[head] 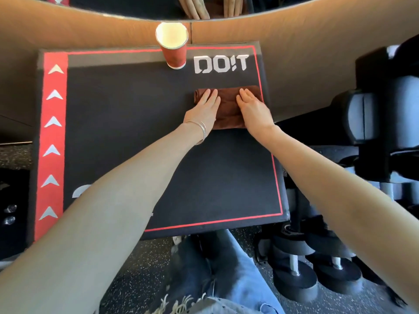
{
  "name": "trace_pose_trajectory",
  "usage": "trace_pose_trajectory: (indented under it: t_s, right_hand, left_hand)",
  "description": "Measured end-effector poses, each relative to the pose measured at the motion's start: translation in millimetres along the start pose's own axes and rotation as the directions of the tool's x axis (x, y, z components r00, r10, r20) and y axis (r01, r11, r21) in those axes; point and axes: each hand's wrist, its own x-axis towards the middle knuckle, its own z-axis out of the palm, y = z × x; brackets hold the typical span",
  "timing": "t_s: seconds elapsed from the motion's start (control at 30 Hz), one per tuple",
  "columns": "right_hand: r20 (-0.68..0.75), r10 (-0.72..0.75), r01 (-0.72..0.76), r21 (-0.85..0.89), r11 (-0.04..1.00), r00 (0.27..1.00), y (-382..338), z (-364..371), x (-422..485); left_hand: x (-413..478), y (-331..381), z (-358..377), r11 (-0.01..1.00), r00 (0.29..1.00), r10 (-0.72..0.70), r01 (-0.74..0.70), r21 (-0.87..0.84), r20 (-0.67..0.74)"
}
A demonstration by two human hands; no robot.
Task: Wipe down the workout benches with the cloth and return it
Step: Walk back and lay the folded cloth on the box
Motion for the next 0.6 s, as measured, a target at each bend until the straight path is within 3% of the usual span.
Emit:
trace_pose_trajectory:
  t_s: [0.6]
  right_hand:
    - [-0.073, 0.023, -0.025, -0.022, 0.999, 0.997, 48, -27, 124]
  left_hand:
    - [131, -25, -38, 1.0, 0.999, 0.011, -0.012, -0.023, -0.049]
